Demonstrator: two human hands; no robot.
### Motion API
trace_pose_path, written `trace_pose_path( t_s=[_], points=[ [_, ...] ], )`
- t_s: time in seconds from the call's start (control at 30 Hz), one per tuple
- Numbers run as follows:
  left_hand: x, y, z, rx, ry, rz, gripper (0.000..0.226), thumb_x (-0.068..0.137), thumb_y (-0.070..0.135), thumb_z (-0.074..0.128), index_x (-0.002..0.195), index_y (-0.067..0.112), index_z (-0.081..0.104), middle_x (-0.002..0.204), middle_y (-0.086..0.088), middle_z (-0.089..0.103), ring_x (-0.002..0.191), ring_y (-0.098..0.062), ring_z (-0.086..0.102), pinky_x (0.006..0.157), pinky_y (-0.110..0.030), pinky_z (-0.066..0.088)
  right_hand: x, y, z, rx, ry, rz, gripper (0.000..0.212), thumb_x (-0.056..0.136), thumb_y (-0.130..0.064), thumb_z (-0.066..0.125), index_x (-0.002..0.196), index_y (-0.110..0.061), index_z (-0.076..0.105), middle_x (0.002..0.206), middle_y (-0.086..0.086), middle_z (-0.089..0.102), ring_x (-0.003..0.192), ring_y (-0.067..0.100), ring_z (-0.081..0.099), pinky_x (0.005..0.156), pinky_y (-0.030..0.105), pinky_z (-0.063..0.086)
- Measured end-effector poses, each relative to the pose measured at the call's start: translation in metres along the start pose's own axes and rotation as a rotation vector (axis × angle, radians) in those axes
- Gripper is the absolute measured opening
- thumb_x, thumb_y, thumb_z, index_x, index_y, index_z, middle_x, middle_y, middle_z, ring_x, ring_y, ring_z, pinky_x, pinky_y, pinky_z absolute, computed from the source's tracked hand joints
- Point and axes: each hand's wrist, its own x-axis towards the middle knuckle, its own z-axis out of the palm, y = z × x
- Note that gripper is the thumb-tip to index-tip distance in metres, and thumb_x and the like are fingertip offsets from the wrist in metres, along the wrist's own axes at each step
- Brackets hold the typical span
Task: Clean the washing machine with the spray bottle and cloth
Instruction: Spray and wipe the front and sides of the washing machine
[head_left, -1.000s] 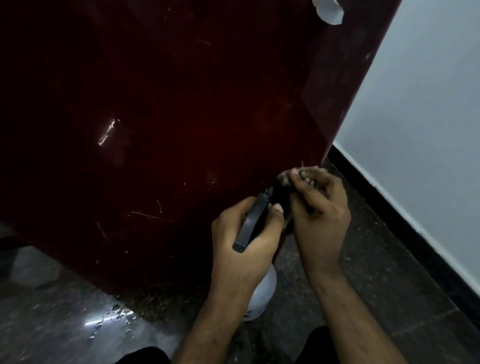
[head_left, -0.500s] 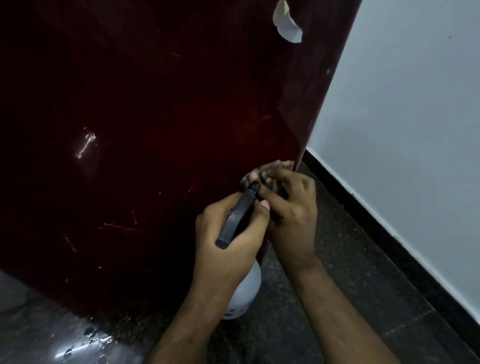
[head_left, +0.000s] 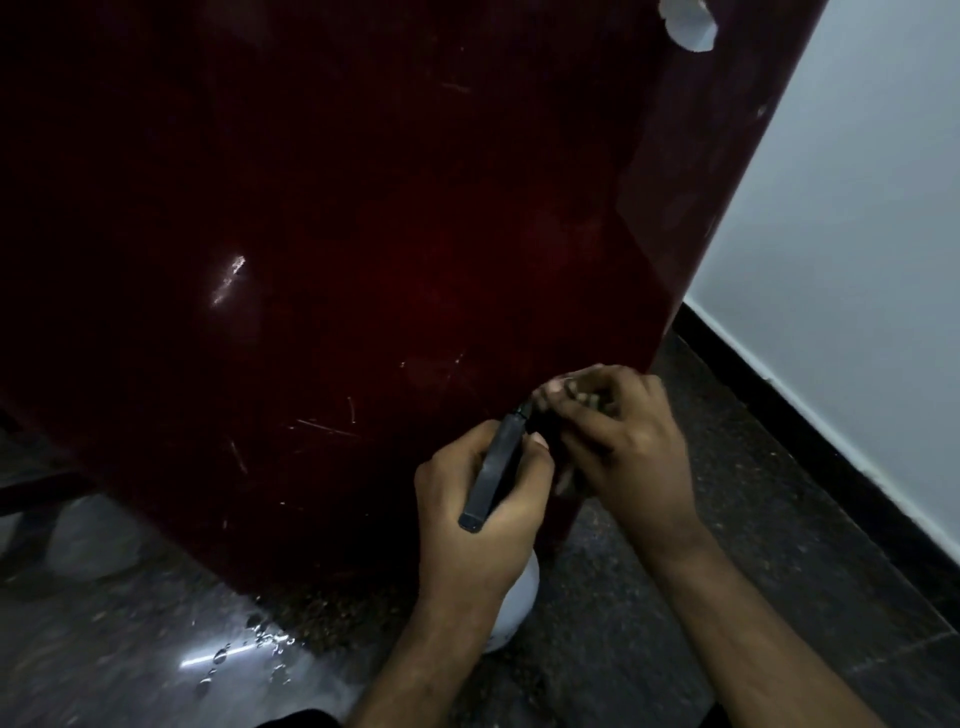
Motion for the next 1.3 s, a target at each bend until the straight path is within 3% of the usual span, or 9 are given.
trace_pose_path(
  t_s=[0.17, 0.37, 0.57, 0.73, 0.83, 0.97, 1.07, 1.17, 1.3],
  points=[
    [-0.002, -0.009, -0.006, -0.006, 0.077, -0.045, 0.044, 0.101, 0.011, 0.068, 0.062, 0.012, 0.048, 0.053, 0.001, 0.04, 0.049, -0.016, 0.034, 0.05, -0.028, 0.03, 0.013, -0.012, 0.004, 0.071, 0.21, 0.147, 0.029, 0.089, -0.007, 0.075, 0.118, -0.01, 0.074, 0.118, 0.009, 0.06, 0.101, 0.029, 0.051, 0.078, 0.04, 0.047],
    [-0.002, -0.008, -0.015, 0.013, 0.122, -0.023, 0.04, 0.099, 0.008, 0.068, 0.063, 0.014, 0.054, 0.051, 0.001, 0.044, 0.046, -0.012, 0.037, 0.048, -0.018, 0.032, 0.007, -0.024, 0.017, -0.006, -0.01, -0.112, 0.037, 0.093, -0.018, 0.076, 0.129, -0.018, 0.07, 0.127, 0.01, 0.063, 0.102, 0.033, 0.051, 0.07, 0.034, 0.046],
    [-0.007, -0.005, -0.033, -0.006, 0.183, -0.055, 0.047, 0.099, 0.006, 0.067, 0.058, 0.015, 0.046, 0.049, 0.008, 0.037, 0.044, -0.007, 0.033, 0.045, -0.019, 0.029, 0.032, -0.026, 0.002, 0.017, 0.29, 0.071, 0.029, 0.1, -0.01, 0.066, 0.129, -0.014, 0.071, 0.127, 0.015, 0.062, 0.107, 0.035, 0.047, 0.092, 0.023, 0.033],
    [-0.01, -0.001, -0.043, 0.029, 0.195, -0.07, 0.05, 0.094, 0.002, 0.069, 0.055, 0.019, 0.043, 0.048, 0.008, 0.037, 0.044, -0.008, 0.032, 0.045, -0.021, 0.029, 0.042, -0.039, 0.014, -0.13, 0.315, -0.142, 0.042, 0.099, -0.002, 0.063, 0.137, -0.021, 0.066, 0.125, 0.012, 0.066, 0.107, 0.032, 0.048, 0.086, 0.035, 0.045],
    [-0.012, -0.005, -0.053, 0.042, 0.208, -0.086, 0.051, 0.092, 0.0, 0.07, 0.054, 0.02, 0.043, 0.048, 0.007, 0.037, 0.045, -0.01, 0.032, 0.045, -0.023, 0.028, 0.035, -0.032, 0.02, -0.126, 0.344, -0.124, 0.047, 0.097, 0.003, 0.063, 0.136, -0.022, 0.066, 0.125, 0.013, 0.065, 0.108, 0.033, 0.048, 0.085, 0.043, 0.048],
    [-0.013, -0.012, -0.061, 0.043, 0.286, -0.043, 0.044, 0.096, 0.004, 0.07, 0.058, 0.013, 0.048, 0.05, 0.002, 0.041, 0.046, -0.014, 0.036, 0.047, -0.025, 0.03, 0.037, -0.054, 0.035, 0.024, 0.384, -0.015, 0.047, 0.093, 0.007, 0.065, 0.132, -0.018, 0.069, 0.125, 0.015, 0.063, 0.111, 0.033, 0.045, 0.1, 0.027, 0.036],
    [-0.01, -0.017, -0.067, 0.064, 0.35, -0.006, 0.036, 0.1, 0.01, 0.069, 0.068, 0.001, 0.056, 0.057, -0.017, 0.05, 0.05, -0.035, 0.046, 0.047, -0.038, 0.036, 0.045, -0.08, 0.045, 0.042, 0.313, -0.179, 0.035, 0.101, -0.007, 0.06, 0.133, -0.017, 0.069, 0.129, 0.009, 0.061, 0.115, 0.031, 0.045, 0.094, 0.036, 0.043],
    [-0.007, -0.022, -0.074, 0.069, 0.407, -0.027, 0.031, 0.102, 0.017, 0.07, 0.075, 0.002, 0.064, 0.063, -0.023, 0.056, 0.059, -0.049, 0.053, 0.047, -0.051, 0.049, 0.03, -0.087, 0.054, -0.008, 0.065, -0.415, 0.039, 0.1, -0.018, 0.064, 0.139, -0.016, 0.064, 0.132, 0.011, 0.064, 0.122, 0.029, 0.051, 0.089, 0.04, 0.045],
    [-0.006, -0.018, -0.08, 0.077, 0.414, -0.064, 0.037, 0.1, 0.02, 0.072, 0.071, -0.001, 0.062, 0.059, -0.024, 0.052, 0.056, -0.05, 0.05, 0.045, -0.054, 0.047, 0.013, -0.052, 0.044, -0.081, 0.07, -0.327, 0.035, 0.099, -0.014, 0.066, 0.134, -0.018, 0.068, 0.123, 0.013, 0.066, 0.101, 0.032, 0.056, 0.076, 0.042, 0.046]
  ],
)
